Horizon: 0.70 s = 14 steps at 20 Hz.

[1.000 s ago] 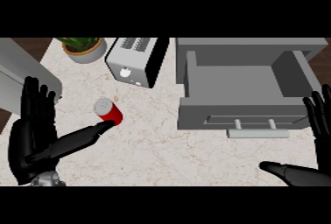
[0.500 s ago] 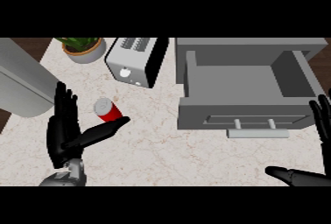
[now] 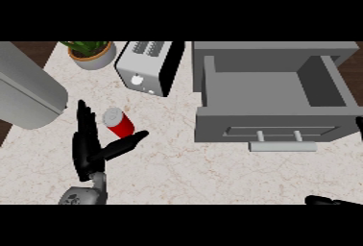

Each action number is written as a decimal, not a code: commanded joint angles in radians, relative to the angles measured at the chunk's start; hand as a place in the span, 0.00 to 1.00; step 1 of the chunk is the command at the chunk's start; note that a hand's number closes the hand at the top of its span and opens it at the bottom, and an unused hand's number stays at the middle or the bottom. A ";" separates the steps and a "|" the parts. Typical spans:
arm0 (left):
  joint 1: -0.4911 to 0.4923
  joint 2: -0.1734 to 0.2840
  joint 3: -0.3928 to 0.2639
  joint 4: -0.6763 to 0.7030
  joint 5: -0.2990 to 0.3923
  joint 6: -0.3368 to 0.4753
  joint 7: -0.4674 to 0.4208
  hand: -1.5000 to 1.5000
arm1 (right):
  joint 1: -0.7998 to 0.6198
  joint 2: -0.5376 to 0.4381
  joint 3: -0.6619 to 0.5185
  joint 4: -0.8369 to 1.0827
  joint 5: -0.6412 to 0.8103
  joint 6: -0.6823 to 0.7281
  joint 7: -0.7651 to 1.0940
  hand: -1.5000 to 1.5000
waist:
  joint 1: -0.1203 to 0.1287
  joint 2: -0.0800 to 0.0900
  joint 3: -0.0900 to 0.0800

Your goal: Pick up the can, place it into the drawer and close the drawer

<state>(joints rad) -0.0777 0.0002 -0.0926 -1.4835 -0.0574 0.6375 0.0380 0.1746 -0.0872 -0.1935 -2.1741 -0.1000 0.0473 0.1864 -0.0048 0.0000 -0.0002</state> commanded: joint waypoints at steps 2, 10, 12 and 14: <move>0.001 0.000 -0.026 0.123 0.096 0.088 -0.135 0.00 | 0.020 0.038 0.039 -0.014 0.050 -0.004 -0.010 0.00 | 0.001 0.000 0.000; -0.048 0.000 0.107 0.342 0.193 -0.034 -0.296 0.00 | 0.051 0.016 -0.050 -0.034 -0.021 0.051 -0.009 0.00 | -0.001 0.000 0.000; -0.022 0.007 0.143 0.377 0.218 -0.084 -0.351 0.00 | 0.048 0.005 -0.063 -0.111 -0.049 0.044 0.066 0.00 | -0.001 0.000 0.000; -0.110 0.027 0.171 0.461 0.252 -0.091 -0.355 0.00 | -0.041 -0.037 -0.088 -0.070 -0.052 0.029 0.122 0.00 | 0.000 0.001 0.000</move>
<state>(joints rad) -0.1158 0.0109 0.0073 -1.1350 0.1577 0.5901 -0.2821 0.1735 -0.0935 -0.2488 -2.2308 -0.1349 0.0758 0.2567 -0.0047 0.0002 -0.0003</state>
